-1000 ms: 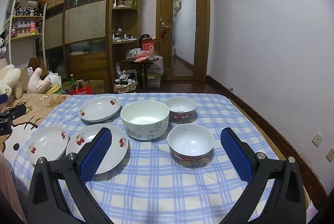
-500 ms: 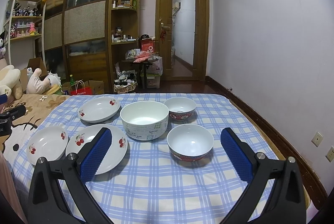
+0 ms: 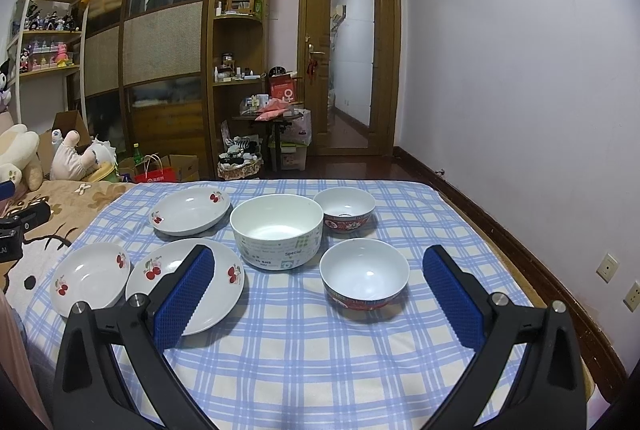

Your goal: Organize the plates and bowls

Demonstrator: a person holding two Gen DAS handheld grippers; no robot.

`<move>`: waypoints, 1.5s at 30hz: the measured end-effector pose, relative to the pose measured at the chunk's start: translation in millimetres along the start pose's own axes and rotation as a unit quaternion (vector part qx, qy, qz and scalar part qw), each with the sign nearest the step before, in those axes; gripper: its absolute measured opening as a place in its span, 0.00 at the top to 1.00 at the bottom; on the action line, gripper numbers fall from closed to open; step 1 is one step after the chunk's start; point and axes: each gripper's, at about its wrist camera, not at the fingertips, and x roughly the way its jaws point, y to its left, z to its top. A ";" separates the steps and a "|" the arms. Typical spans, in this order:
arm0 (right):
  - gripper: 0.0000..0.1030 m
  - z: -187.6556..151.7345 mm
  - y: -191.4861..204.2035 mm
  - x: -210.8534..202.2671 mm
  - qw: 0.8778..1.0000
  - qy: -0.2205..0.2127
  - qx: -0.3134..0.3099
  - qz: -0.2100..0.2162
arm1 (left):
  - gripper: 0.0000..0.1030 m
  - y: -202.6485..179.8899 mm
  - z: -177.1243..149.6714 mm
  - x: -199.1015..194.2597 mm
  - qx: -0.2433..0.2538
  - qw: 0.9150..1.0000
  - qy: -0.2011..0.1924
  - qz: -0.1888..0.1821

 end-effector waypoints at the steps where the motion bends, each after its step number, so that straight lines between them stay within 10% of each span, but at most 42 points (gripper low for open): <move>1: 0.00 0.0 -0.3 0.1 1.000 -0.001 0.000 -0.001 | 0.02 0.0 0.2 0.4 0.000 1.000 0.000 0.000; 27: 0.00 0.8 1.1 0.6 1.000 0.003 0.003 -0.001 | 0.02 3.9 2.4 3.2 -0.002 1.000 0.021 0.000; 45: 0.00 23.0 33.8 38.1 0.999 0.025 -0.036 -0.010 | 0.02 9.1 47.4 74.9 -0.001 0.998 0.057 -0.027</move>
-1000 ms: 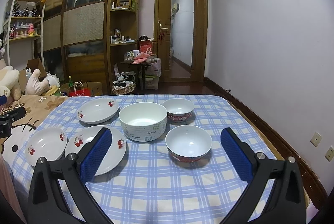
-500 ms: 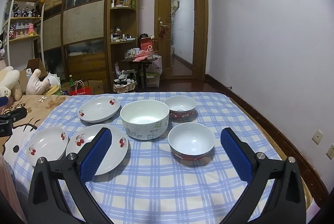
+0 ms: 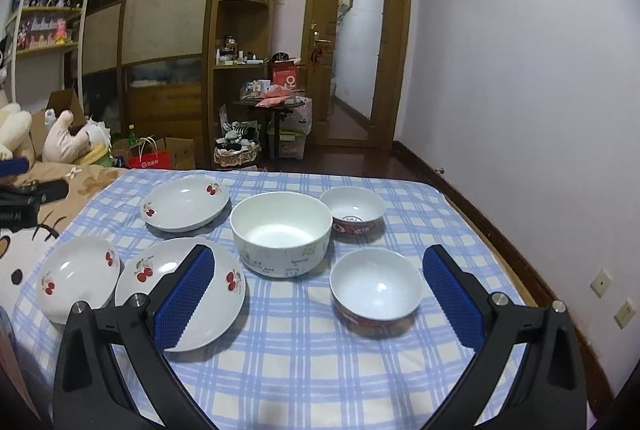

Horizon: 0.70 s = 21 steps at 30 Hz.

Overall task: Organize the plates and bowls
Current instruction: 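Close the left tool on one cherry plate rim while the right tool grips another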

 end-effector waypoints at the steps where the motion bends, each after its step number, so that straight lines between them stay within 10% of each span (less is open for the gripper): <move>1: 0.00 1.7 1.5 3.1 1.000 0.001 0.000 0.002 | 0.02 0.9 4.0 3.8 0.001 1.000 0.000 0.002; 21: 0.00 7.2 44.6 88.1 0.992 0.084 0.054 0.074 | 0.02 -10.4 8.6 116.2 0.030 0.993 0.106 -0.044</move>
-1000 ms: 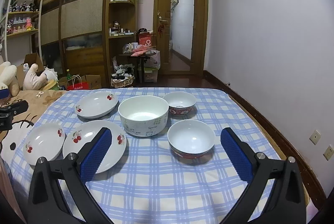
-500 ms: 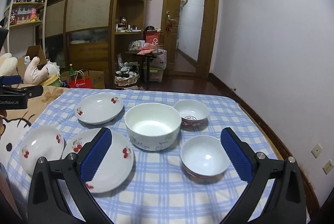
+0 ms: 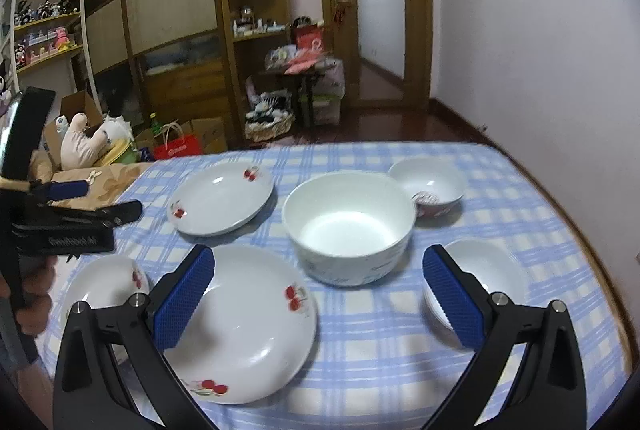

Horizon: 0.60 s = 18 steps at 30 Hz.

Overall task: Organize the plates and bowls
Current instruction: 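Close the left tool on one cherry plate rim while the right tool grips another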

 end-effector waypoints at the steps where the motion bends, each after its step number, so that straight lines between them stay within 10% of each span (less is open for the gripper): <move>1: 0.00 -2.5 1.7 4.4 1.000 0.008 0.000 0.002 | 0.02 -0.8 -1.9 4.4 0.002 1.000 0.005 -0.002; 18: 0.02 -50.7 4.0 57.7 0.991 0.132 0.019 0.019 | 0.05 -11.1 -31.6 50.0 0.041 0.996 0.078 -0.030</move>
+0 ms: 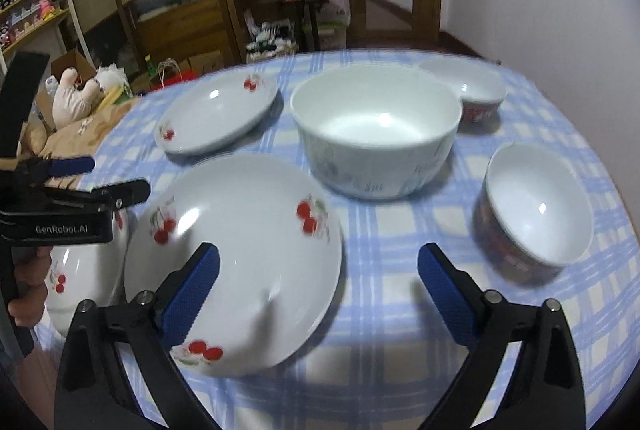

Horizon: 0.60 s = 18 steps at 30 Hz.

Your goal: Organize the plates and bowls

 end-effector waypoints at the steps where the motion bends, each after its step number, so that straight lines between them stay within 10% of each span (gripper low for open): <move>1: 0.08 -2.4 0.4 3.4 1.000 0.008 0.000 0.008 | 0.08 -2.2 -0.5 1.5 0.007 1.000 0.002 -0.001; 8: 0.69 -17.0 -6.8 32.3 0.995 0.078 0.039 0.047 | 0.46 -7.1 -2.6 14.3 0.025 0.998 0.045 -0.033; 18: 0.80 -16.2 -9.1 39.2 0.994 0.077 0.058 0.054 | 0.77 -18.2 -0.9 33.4 0.025 0.995 0.069 -0.061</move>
